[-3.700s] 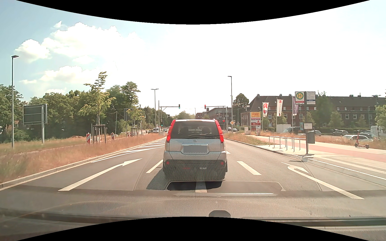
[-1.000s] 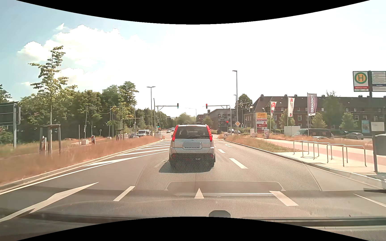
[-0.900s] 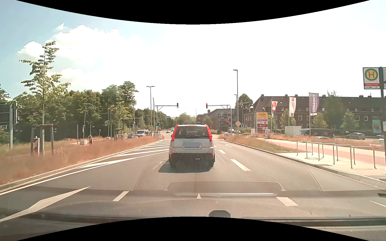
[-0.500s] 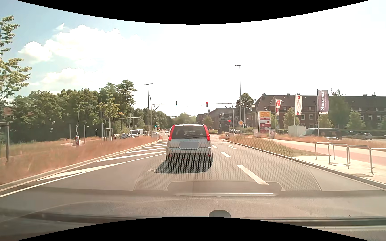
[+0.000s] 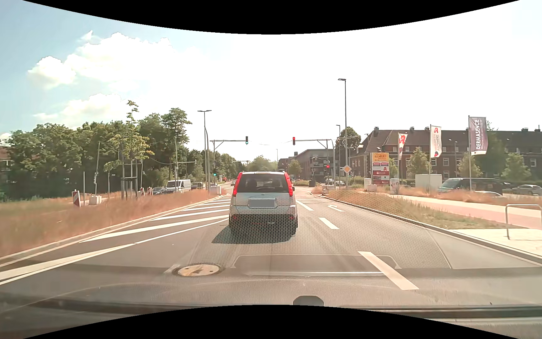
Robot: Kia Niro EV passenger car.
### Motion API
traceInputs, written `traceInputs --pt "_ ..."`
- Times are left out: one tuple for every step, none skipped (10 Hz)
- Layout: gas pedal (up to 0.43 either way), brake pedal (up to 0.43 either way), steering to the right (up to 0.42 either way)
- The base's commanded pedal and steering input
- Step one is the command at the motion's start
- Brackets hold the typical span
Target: Follow the waypoints while adhering to traffic rules and regulations
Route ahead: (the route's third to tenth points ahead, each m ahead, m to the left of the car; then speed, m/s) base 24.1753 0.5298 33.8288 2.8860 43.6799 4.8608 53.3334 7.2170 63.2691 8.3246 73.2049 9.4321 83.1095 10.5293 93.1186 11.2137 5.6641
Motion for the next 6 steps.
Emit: traceInputs --pt "0.0 0.018 -0.023" --pt "0.02 0.018 -0.026" --pt "0.02 0.018 -0.026" --pt "0.039 0.018 -0.026" --pt "0.138 0.018 -0.025" --pt "0.157 0.018 -0.023"
